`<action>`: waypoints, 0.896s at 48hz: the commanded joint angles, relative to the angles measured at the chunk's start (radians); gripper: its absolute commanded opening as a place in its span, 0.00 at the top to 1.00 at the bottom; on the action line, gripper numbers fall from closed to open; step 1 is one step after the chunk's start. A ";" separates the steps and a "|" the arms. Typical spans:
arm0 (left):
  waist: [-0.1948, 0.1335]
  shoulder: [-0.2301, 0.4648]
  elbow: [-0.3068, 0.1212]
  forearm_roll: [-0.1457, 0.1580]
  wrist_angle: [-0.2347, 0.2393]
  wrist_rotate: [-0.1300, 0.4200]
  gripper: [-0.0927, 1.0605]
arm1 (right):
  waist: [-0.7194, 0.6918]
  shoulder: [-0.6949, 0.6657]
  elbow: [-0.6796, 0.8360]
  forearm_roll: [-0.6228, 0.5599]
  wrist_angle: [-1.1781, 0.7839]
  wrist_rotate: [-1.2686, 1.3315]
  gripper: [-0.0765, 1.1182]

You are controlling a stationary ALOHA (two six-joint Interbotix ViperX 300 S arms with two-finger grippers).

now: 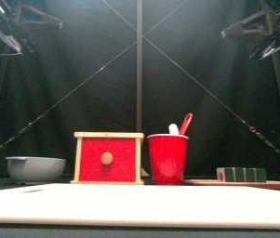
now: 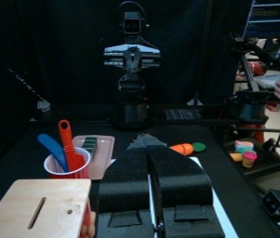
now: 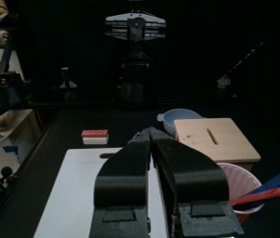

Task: Place sushi on board then cut the sushi with the knife then place the pieces on the plate
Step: Place the sushi on the board

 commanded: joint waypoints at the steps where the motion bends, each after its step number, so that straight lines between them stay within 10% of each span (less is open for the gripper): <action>1: 0.005 0.014 -0.012 0.005 -0.026 0.005 0.96 | -0.006 0.009 -0.020 0.009 -0.003 0.009 0.85; 26: 0.011 0.017 0.026 0.005 -0.032 0.005 0.94 | -0.311 0.129 -0.141 0.071 0.462 0.008 0.84; 43: 0.026 0.017 0.051 0.005 -0.032 0.006 0.94 | -0.439 0.224 -0.081 0.017 0.526 0.006 0.48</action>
